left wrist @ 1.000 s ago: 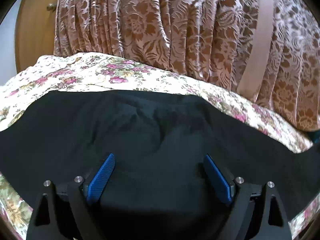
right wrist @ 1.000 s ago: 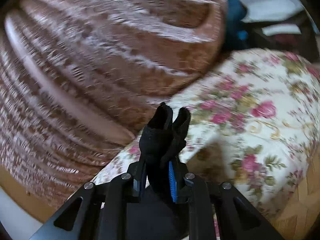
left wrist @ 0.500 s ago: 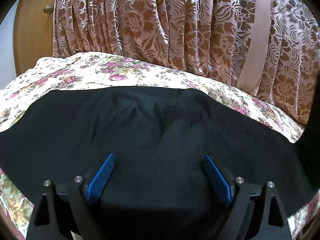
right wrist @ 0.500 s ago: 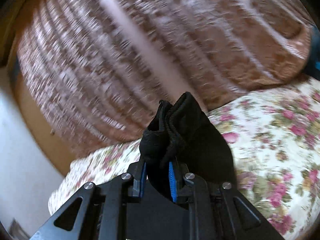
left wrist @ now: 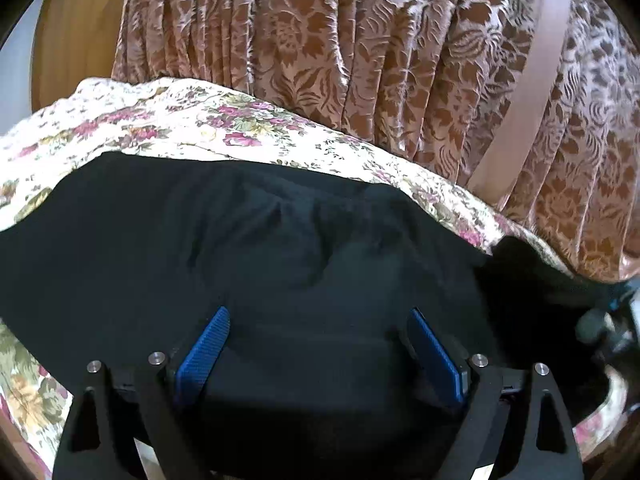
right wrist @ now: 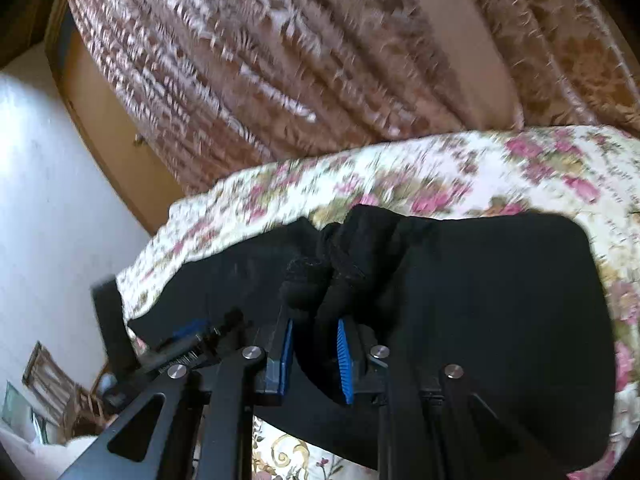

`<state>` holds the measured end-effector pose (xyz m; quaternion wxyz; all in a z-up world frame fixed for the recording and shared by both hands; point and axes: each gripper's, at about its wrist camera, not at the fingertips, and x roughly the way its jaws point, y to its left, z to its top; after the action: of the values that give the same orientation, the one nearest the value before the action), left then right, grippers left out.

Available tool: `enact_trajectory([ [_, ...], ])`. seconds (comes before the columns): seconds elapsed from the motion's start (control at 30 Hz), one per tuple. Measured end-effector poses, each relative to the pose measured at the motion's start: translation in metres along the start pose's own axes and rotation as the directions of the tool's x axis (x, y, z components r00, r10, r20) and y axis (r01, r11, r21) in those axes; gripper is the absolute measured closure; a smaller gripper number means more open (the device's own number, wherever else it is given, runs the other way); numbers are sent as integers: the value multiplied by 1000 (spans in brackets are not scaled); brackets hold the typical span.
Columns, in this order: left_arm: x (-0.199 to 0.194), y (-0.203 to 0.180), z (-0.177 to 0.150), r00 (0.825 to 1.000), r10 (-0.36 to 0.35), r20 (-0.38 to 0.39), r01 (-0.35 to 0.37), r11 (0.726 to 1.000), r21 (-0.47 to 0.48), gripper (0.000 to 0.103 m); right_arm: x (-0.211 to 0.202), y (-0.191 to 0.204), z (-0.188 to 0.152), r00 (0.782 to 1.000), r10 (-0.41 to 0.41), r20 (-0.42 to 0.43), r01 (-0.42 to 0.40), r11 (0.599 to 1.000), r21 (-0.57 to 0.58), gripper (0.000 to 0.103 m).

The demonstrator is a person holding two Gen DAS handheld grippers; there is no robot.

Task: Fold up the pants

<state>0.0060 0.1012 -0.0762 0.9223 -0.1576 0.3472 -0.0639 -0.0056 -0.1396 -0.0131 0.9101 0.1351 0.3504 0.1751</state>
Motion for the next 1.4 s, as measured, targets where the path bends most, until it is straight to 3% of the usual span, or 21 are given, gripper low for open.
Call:
enact_trajectory([
  [0.2, -1, -1, 0, 1000, -4, 3, 4, 1000, -10, 13, 31, 2, -20, 996, -43, -79, 40, 998, -40, 75],
  [0.33, -2, -4, -1, 1000, -4, 6, 4, 1000, 5, 13, 29, 1, -28, 996, 0, -93, -3, 1000, -31, 58],
  [0.43, -4, -2, 0, 999, -29, 12, 29, 1000, -7, 13, 19, 0, -30, 992, 31, -122, -36, 999, -40, 57],
  [0.53, -6, -2, 1, 998, -55, 14, 55, 998, -32, 13, -7, -13, -30, 995, 78, -63, -78, 997, 3, 57],
  [0.6, -7, -7, 1, 997, -76, 9, 76, 997, -32, 13, -26, -29, -28, 998, 46, 33, -47, 998, 50, 57],
  [0.73, -11, -29, 0, 993, -116, -12, 117, 993, 21, 13, -57, -69, -23, 989, -104, 108, 83, 979, 184, 57],
  [0.83, -11, -43, 5, 984, -178, -23, 179, 984, 18, 13, -70, -93, -19, 978, -147, 146, 105, 959, 262, 57],
  [0.97, -4, -69, 16, 962, -269, -47, 270, 963, 23, 13, -72, -111, -8, 960, -241, 142, 191, 936, 294, 57],
  [1.17, 23, -104, 17, 928, -340, -151, 349, 936, 38, 13, -58, -113, -4, 955, -270, 122, 232, 937, 261, 57],
  [1.2, 29, -106, 16, 922, -345, -174, 355, 934, 28, 16, -54, -114, -5, 955, -275, 112, 240, 937, 252, 57],
  [1.27, 42, -110, 12, 904, -356, -238, 366, 931, -2, 34, -49, -115, -11, 955, -280, 95, 250, 937, 243, 57],
  [1.33, 49, -113, 7, 890, -364, -275, 376, 927, -12, 66, -49, -118, -17, 956, -276, 101, 244, 937, 251, 58],
  [1.4, 47, -117, 2, 887, -366, -281, 382, 924, 4, 71, -46, -121, -21, 957, -274, 97, 243, 938, 245, 58],
])
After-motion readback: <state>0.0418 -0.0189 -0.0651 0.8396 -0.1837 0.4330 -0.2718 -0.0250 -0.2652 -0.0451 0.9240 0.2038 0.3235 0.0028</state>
